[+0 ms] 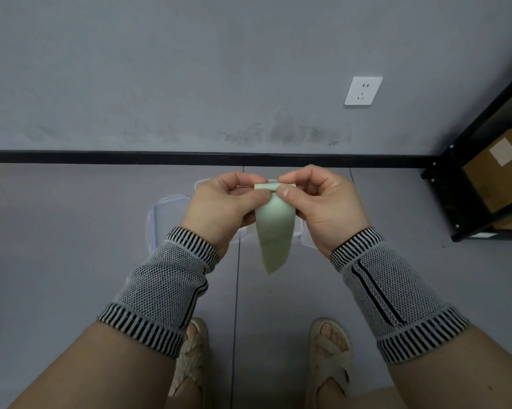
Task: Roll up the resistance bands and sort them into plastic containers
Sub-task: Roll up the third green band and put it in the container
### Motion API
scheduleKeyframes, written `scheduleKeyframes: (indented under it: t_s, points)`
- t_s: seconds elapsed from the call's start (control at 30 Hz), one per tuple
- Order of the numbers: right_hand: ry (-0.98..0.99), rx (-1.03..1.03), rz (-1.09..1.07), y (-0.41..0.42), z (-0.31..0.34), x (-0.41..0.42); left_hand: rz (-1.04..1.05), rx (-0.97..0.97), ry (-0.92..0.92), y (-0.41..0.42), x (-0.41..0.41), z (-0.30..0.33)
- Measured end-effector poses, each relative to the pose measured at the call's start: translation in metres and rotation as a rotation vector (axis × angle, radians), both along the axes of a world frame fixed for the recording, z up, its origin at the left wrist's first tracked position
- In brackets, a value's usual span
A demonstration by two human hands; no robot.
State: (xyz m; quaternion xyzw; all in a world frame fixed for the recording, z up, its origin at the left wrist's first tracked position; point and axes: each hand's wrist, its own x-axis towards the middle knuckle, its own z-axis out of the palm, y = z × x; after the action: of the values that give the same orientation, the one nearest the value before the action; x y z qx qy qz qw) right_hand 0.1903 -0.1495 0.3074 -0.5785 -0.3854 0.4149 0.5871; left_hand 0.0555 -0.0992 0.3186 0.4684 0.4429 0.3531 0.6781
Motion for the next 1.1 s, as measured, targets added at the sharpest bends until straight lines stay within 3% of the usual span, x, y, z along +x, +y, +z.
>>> scheduleKeyframes:
  t_s: [0.27, 0.47, 0.6, 0.83, 0.97, 1.1]
  points:
    - [0.025, 0.036, 0.022, 0.0007, -0.0009, -0.0034, 0.017, 0.057, -0.014, 0.0002, -0.0009, 0.0]
    - [0.079, -0.045, 0.036, 0.0008, -0.0015, -0.0015, 0.042, 0.11, 0.015, 0.0011, -0.003, 0.0007]
    - [-0.028, -0.077, 0.019, 0.0012, -0.002, -0.0015, 0.053, 0.144, 0.043, 0.0012, -0.0025, 0.0]
    - [-0.03, -0.036, -0.003, 0.0006, -0.0003, 0.0023, 0.054, 0.02, 0.048, 0.0017, 0.0001, -0.0008]
    - [-0.037, -0.017, -0.009, 0.0007, -0.0007, 0.0016, 0.028, 0.022, 0.093, 0.0015, 0.0004, -0.0004]
    - [-0.046, -0.004, -0.031, 0.0011, -0.0011, 0.0023, 0.019, 0.021, 0.027, 0.0021, -0.0003, -0.0001]
